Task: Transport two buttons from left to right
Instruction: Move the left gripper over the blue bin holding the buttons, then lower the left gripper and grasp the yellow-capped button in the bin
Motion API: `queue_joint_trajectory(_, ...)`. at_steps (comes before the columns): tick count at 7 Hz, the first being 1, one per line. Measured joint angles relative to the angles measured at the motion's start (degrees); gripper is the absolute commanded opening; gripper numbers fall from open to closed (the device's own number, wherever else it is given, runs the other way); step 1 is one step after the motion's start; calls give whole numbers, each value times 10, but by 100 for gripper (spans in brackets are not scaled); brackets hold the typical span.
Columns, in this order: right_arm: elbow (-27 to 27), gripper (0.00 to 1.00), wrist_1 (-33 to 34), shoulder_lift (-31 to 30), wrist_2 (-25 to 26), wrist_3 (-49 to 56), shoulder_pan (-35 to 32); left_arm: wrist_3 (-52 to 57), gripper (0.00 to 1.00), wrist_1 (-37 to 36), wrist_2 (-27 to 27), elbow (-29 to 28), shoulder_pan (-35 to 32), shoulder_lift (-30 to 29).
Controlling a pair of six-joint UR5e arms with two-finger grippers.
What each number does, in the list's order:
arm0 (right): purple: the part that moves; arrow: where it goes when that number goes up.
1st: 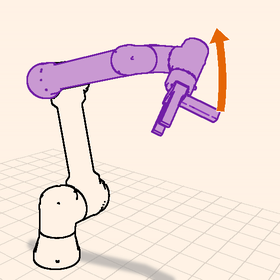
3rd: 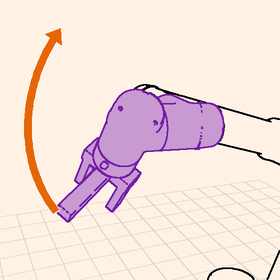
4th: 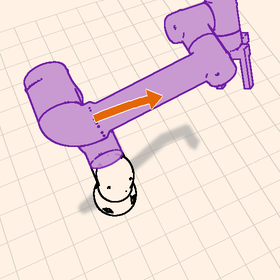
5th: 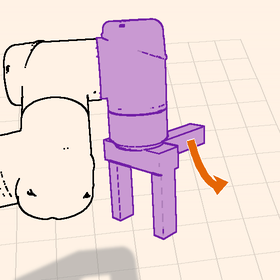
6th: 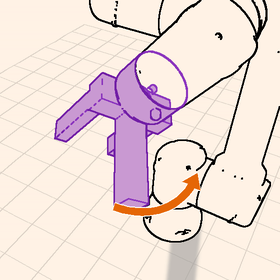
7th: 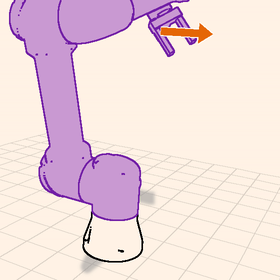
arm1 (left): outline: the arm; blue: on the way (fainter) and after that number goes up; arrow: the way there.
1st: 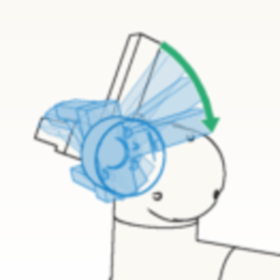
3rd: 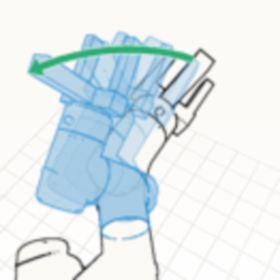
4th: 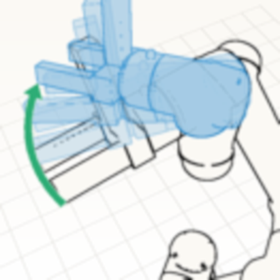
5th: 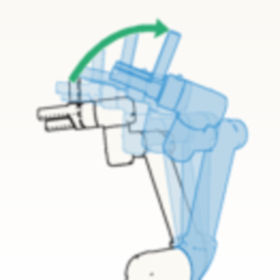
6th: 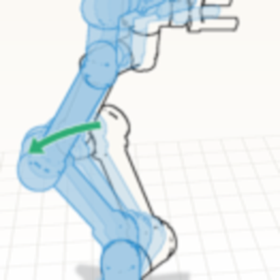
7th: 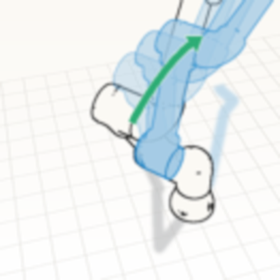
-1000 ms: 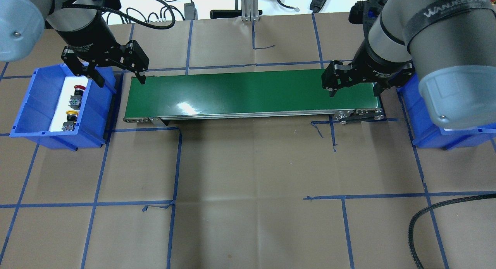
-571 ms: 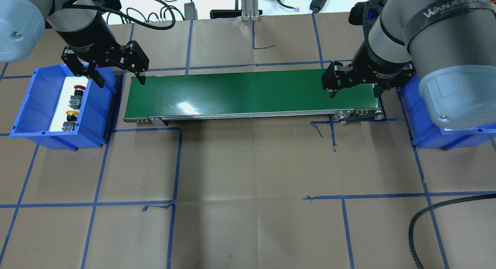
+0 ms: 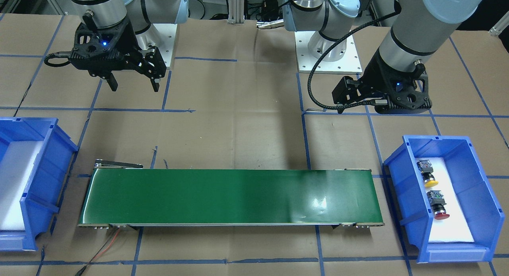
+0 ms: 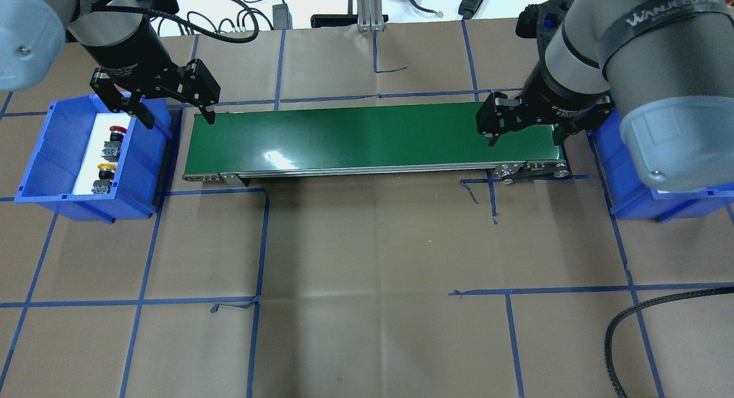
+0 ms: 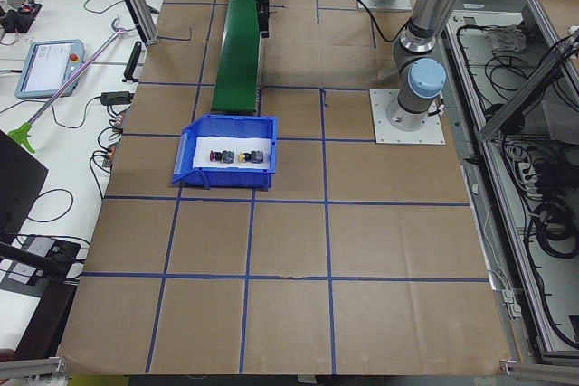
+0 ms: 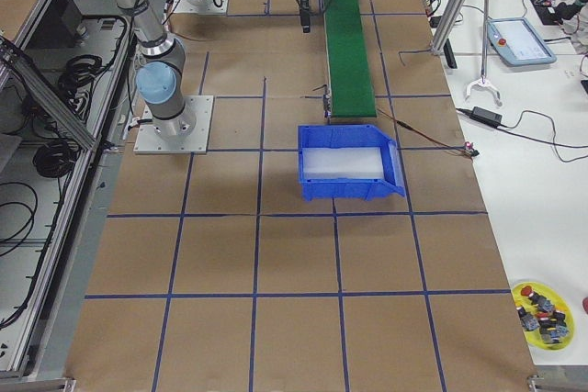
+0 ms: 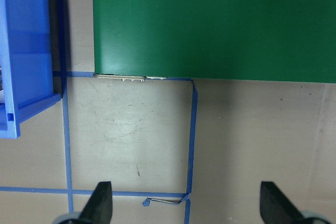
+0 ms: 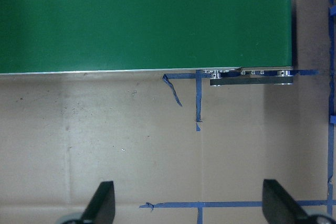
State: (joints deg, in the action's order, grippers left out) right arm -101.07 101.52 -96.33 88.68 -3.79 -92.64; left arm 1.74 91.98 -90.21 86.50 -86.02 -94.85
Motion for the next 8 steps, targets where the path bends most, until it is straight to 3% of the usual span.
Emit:
queue_joint_trajectory(3, 0, 100, 0, 0, 0, 0, 0, 57, 100, -1, -1, -9, 26, 2)
queue_joint_trajectory(8, 1, 100, 0, 0, 0, 0, 0, 273, 100, -10, 0, -30, 227, -20)
